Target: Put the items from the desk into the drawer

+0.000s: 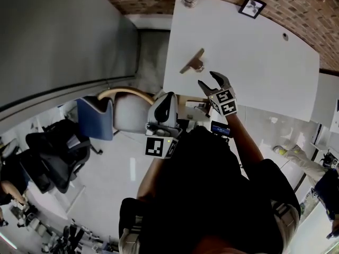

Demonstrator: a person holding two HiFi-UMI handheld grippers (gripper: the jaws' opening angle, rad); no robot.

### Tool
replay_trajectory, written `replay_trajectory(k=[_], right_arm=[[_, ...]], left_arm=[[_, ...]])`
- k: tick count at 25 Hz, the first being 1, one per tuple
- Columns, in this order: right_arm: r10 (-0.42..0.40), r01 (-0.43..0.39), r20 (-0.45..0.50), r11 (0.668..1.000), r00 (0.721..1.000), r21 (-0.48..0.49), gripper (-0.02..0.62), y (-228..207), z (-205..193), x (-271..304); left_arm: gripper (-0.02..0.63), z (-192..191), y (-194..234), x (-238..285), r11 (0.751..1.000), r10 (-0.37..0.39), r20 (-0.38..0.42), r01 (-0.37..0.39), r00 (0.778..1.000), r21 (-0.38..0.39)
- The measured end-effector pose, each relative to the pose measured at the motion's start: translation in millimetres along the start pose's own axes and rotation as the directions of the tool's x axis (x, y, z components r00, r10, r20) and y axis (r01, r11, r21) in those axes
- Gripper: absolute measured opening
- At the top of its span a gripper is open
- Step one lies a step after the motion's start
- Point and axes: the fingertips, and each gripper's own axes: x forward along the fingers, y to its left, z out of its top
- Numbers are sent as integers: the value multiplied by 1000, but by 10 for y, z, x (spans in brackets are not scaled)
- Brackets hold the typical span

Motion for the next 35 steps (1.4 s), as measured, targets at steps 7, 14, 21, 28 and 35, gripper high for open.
replay_trajectory(k=[7, 14, 21, 28, 35], right_arm=[[14, -18, -98, 999, 995, -34, 314, -201, -230, 472], [-8, -3, -187, 998, 982, -55, 341, -398, -422, 900], [-7, -6, -238, 999, 971, -54, 344, -460, -539, 1181], [-20, 8, -250, 999, 968, -49, 342, -479, -564, 1259], [-35, 28, -228, 999, 973, -33, 282, -482, -556, 1230]], left_arm=[[14, -93, 137, 179, 1000, 6, -42, -7, 999, -27], [14, -143, 302, 310, 999, 28, -48, -30, 998, -32], [14, -185, 409, 339, 998, 44, -63, -47, 997, -52], [14, -223, 445, 289, 997, 53, -76, -56, 996, -48], [14, -180, 421, 171, 997, 59, -54, -61, 997, -40]])
